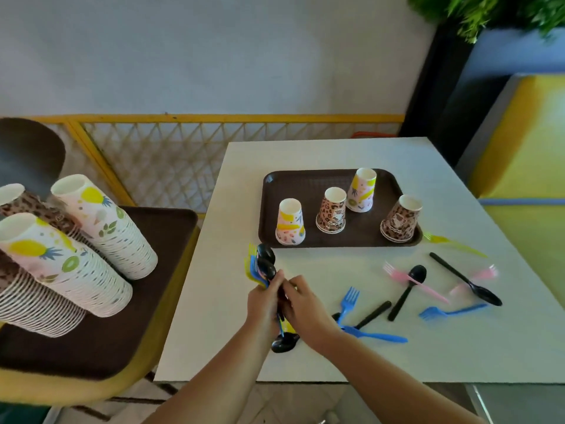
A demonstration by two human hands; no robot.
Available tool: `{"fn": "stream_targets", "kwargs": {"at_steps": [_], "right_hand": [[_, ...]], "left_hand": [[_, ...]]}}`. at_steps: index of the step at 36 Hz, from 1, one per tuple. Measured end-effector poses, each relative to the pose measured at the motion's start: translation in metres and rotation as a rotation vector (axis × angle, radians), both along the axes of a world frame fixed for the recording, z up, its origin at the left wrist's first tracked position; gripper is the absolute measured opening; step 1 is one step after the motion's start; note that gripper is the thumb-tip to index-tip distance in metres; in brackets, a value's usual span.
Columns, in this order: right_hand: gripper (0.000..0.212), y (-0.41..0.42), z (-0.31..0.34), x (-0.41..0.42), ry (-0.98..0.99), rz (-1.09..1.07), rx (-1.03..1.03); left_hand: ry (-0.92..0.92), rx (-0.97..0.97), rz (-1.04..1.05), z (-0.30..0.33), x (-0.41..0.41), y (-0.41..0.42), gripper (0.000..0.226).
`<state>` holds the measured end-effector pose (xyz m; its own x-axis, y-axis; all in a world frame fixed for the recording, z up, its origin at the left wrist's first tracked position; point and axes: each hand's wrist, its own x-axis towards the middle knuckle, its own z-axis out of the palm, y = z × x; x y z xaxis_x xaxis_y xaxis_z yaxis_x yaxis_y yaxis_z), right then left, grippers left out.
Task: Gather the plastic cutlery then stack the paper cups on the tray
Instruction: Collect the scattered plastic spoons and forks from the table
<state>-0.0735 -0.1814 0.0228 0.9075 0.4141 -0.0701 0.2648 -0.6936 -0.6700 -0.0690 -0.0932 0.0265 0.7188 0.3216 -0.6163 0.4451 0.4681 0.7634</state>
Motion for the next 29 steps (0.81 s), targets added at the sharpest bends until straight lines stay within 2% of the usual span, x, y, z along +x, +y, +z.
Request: {"fn": "stream_targets", "kwargs": {"at_steps": [3, 6, 11, 13, 15, 19, 23, 29], "right_hand": [[0.038, -0.02, 0.0, 0.002, -0.076, -0.069, 0.055], [0.035, -0.058, -0.004, 0.006, -0.049, -0.173, 0.008], [0.033, -0.122, -0.02, -0.002, 0.146, -0.208, -0.391], [0.037, -0.132, -0.029, -0.008, 0.194, -0.213, -0.461], [0.036, -0.134, -0.038, -0.013, 0.204, -0.241, -0.439], [0.016, -0.13, -0.049, -0.015, 0.123, -0.314, -0.402], [0.013, -0.13, -0.052, -0.011, 0.058, -0.363, -0.39], [0.012, -0.126, -0.036, -0.004, -0.026, -0.59, -0.103]], "left_hand": [[-0.039, 0.02, -0.02, -0.001, 0.002, 0.001, 0.017], [-0.047, 0.049, -0.028, -0.001, 0.007, 0.004, 0.016], [-0.052, 0.089, -0.05, 0.001, 0.01, 0.009, 0.02], [-0.061, 0.096, -0.063, 0.001, 0.01, 0.009, 0.022], [-0.067, 0.094, -0.08, 0.002, 0.01, 0.008, 0.023], [-0.072, 0.104, -0.104, 0.002, 0.008, 0.007, 0.026], [-0.079, 0.121, -0.111, 0.002, 0.007, 0.009, 0.028], [-0.088, 0.141, -0.099, 0.002, 0.009, 0.012, 0.027]]}}
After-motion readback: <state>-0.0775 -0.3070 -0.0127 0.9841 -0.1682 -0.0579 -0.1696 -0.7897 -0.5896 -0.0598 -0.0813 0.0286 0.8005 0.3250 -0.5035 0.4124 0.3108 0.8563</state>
